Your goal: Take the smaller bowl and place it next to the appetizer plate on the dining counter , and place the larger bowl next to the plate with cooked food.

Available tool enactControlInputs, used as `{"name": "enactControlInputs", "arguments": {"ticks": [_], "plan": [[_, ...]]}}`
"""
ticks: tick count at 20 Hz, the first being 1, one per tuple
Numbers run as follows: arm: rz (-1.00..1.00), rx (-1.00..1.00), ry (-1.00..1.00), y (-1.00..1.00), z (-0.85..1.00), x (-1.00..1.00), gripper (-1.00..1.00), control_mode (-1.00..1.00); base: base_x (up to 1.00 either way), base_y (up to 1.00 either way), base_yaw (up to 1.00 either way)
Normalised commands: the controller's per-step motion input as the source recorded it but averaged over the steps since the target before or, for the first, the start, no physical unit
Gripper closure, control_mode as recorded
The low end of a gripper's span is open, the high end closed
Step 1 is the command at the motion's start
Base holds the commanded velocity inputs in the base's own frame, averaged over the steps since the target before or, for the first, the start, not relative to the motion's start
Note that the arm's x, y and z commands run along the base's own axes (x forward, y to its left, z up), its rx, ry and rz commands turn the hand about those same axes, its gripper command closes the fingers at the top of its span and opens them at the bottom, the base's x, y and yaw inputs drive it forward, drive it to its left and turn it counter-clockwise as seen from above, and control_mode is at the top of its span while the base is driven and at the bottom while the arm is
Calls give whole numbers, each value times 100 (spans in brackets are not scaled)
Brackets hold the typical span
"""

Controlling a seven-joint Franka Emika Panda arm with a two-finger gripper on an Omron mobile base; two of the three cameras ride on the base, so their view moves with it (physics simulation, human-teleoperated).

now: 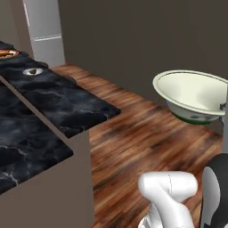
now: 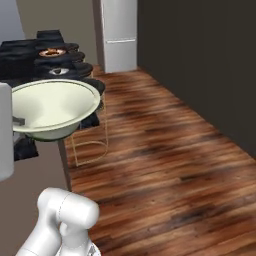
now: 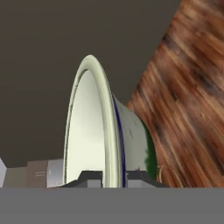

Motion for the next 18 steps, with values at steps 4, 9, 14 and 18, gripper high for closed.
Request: {"name": "enactControlInputs", "arguments": {"ticks": [4,9,14,18], "plan": [[0,0,0,0,0,0,100,100,72,-100,32],[0,0,0,0,0,0,100,100,55,-100,36],[0,0,0,0,0,0,100,100,37,-100,36],[0,0,0,0,0,0,100,100,37,-98,46]]}}
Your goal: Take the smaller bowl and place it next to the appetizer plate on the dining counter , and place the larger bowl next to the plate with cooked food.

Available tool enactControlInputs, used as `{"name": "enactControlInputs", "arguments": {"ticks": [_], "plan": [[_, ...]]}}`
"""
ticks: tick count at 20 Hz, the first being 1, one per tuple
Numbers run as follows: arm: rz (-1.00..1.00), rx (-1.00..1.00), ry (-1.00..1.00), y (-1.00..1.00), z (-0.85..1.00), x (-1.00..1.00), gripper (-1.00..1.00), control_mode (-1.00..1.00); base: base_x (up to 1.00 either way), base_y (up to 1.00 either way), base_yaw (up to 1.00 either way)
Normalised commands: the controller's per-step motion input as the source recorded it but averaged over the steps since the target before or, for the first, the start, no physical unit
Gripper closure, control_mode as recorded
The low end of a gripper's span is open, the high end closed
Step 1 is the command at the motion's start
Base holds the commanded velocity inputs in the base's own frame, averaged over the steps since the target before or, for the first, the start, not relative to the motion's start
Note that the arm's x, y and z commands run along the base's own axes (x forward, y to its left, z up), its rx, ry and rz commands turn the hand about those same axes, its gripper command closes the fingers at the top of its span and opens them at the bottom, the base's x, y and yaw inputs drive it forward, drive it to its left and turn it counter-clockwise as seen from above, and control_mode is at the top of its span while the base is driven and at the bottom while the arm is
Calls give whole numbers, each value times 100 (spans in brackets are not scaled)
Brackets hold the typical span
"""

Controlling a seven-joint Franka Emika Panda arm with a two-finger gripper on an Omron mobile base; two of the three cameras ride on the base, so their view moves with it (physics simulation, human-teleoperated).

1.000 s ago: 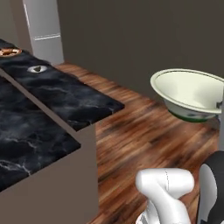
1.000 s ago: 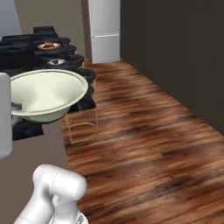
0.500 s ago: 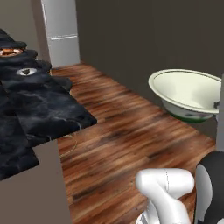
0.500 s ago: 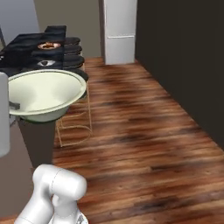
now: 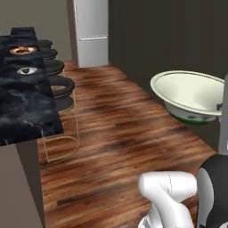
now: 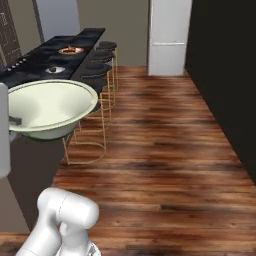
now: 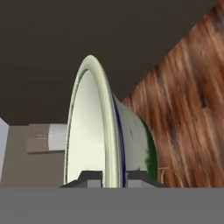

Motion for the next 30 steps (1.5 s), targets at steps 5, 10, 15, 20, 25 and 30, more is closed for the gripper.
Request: {"name": "enactControlInputs", "arguments": {"ticks": [5,10,15,20,25,30], "plan": [[0,0,0,0,0,0,100,100,100,-62,59],[0,0,0,0,0,0,100,100,100,-73,57],[0,0,0,0,0,0,100,100,81,-100,31],[0,0,0,0,0,0,100,100,64,-100,41],[0,0,0,0,0,0,100,100,59,-100,43],[0,0,0,0,0,0,100,100,62,-100,37]]}}
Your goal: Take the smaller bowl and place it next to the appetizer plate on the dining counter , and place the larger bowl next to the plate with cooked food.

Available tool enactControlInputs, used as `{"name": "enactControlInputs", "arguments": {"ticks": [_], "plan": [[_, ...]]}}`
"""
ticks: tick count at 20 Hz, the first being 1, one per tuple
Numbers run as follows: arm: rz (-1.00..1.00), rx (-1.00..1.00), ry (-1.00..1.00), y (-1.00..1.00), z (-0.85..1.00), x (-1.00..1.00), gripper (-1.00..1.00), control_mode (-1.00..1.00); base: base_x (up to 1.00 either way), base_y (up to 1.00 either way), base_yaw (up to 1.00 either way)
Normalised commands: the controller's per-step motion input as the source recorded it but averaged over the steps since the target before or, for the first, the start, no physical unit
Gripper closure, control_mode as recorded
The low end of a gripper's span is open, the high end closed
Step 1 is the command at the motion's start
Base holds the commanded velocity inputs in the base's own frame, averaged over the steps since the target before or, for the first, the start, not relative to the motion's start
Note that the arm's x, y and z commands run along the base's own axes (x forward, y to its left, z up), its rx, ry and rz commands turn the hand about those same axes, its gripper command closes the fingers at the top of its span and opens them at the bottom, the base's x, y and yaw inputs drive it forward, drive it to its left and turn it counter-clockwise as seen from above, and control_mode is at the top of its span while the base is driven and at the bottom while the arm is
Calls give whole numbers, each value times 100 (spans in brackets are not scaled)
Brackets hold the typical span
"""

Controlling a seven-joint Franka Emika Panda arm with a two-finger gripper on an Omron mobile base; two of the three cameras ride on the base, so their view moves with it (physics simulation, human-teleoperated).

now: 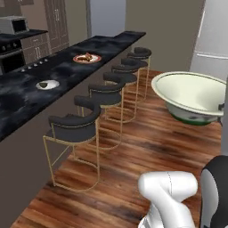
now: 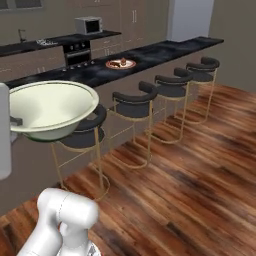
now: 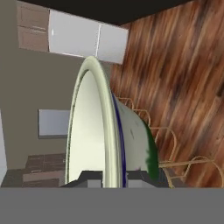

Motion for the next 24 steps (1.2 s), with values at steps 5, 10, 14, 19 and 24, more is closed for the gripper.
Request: {"name": "enactControlInputs", "arguments": {"ticks": [5,10,14,19,24], "plan": [[0,0,0,0,0,0,100,100,92,-100,37],[0,0,0,0,0,0,100,100,99,-100,38],[0,0,0,0,0,0,100,100,100,-84,42],[0,0,0,0,0,0,100,100,100,-49,55],[0,0,0,0,0,0,100,100,64,-79,62]]}}
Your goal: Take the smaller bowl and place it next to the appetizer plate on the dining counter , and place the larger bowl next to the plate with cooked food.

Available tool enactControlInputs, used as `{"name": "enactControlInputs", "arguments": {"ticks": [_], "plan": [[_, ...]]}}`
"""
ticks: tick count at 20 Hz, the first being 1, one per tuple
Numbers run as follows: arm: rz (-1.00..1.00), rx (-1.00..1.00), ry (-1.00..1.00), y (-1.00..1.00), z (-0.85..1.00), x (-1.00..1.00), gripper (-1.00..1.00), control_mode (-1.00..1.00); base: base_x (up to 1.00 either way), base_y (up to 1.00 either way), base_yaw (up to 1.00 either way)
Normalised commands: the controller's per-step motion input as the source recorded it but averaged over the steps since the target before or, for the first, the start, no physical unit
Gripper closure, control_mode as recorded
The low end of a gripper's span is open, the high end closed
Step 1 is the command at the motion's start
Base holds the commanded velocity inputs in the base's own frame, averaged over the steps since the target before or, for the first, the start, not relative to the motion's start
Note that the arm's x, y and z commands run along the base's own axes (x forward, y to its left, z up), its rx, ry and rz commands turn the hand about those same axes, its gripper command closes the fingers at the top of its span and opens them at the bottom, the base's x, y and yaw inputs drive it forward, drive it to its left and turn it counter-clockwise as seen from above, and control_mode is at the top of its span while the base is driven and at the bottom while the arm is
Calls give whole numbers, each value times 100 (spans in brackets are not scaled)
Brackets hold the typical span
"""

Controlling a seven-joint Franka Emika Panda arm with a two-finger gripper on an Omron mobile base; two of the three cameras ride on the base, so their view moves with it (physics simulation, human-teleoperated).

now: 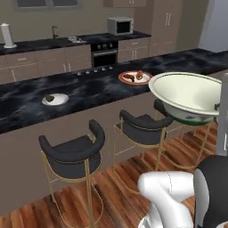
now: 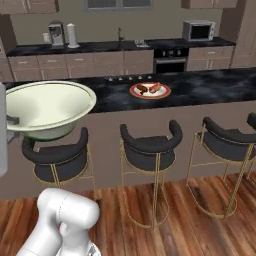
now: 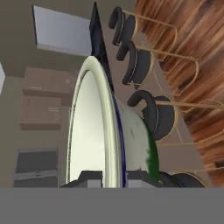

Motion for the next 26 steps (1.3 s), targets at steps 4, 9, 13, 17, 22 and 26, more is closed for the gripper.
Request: {"name": "enactControlInputs", "arguments": {"ticks": [4,9,13,17,22,26], "plan": [[0,0,0,0,0,0,100,100,6,-100,52],[0,0,0,0,0,0,100,100,0,-100,49],[0,0,0,0,0,0,100,100,16,-100,41],[0,0,0,0,0,0,100,100,90,-89,29],[0,0,0,0,0,0,100,100,100,-92,22],[0,0,0,0,0,0,100,100,100,-53,36]]}}
